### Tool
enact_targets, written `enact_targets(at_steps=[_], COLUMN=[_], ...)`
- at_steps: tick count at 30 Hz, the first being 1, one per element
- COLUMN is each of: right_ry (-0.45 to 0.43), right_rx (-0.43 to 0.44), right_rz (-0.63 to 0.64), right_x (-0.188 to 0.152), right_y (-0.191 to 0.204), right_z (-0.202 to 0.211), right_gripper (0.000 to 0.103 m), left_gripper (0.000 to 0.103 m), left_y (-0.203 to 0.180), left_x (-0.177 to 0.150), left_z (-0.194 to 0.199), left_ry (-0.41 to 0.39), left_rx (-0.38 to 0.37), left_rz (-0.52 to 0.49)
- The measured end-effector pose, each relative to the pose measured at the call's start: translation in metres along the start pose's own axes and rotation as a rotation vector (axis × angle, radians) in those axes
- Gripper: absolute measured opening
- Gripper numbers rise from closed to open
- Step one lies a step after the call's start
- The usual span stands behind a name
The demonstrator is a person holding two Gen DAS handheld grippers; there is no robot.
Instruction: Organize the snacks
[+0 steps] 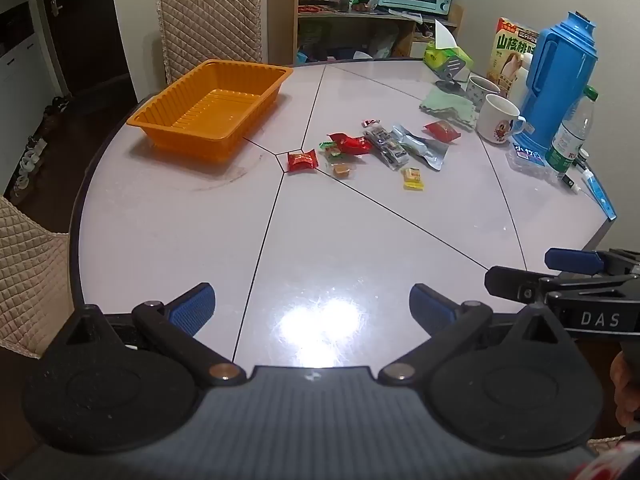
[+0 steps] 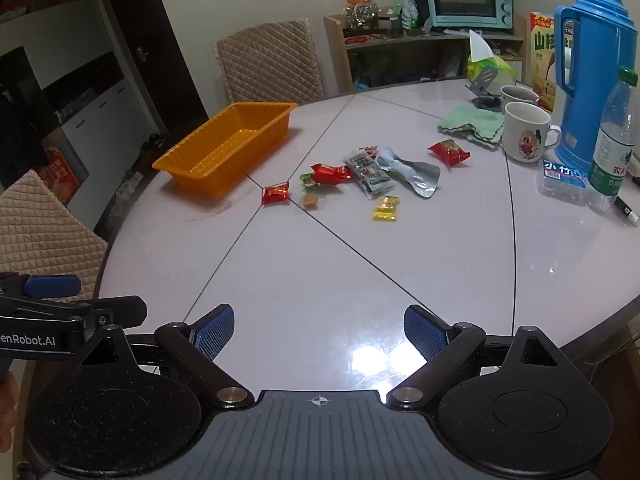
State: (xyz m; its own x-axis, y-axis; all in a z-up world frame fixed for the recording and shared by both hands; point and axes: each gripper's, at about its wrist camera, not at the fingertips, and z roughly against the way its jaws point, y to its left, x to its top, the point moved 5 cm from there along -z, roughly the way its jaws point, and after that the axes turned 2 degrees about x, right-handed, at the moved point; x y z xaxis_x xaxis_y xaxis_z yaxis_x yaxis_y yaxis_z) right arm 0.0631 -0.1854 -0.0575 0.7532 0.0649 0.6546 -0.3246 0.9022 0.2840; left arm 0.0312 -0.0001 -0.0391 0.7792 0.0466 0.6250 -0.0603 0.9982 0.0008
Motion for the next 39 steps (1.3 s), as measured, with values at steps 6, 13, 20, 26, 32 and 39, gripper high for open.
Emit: enact_targets(at_steps=[6,13,20,26,32,39], right_ry=[0.002,-0.001,-0.003,-0.004,-0.004,-0.004], right_rx=[-0.001,-0.001,-0.004,-0.005,-0.007,-0.011], right_rz=[0.000,0.002,0.001,0.002,0.004,0.008], right_x=[-0.0006,-0.0001,0.0016,0.0016,0.0018,0.0027], right_y=[0.0008,0.0026,0.0042,0.0027,0.0026,0.0033], right_z=[0.0012,0.0031,0.0051,0.0061,0.0056,0.0054], right_gripper=[0.091,0.091,0.091,0.091,0.091,0.091], left_gripper=[0.103,0.103,0.103,0.103,0.103,0.103], left_y=[-0.0002,-0.0071,-0.0026,-0.0029,-0.0032,-0.0032], left_x=[-0.0003,0.0005,0.0013,0.0012,0.0008,0.0005], left_z=[0.0001,0.0039,0.0038,0.0031,0.0030,0.0028], left_ry=[0.002,0.005,0.005,0.006,0.006,0.005], left_rx=[-0.005,-0.011,-0.026,-0.029,-0.029,-0.030], left_rz=[0.004,0.006,0.004,0.005,0.006,0.006])
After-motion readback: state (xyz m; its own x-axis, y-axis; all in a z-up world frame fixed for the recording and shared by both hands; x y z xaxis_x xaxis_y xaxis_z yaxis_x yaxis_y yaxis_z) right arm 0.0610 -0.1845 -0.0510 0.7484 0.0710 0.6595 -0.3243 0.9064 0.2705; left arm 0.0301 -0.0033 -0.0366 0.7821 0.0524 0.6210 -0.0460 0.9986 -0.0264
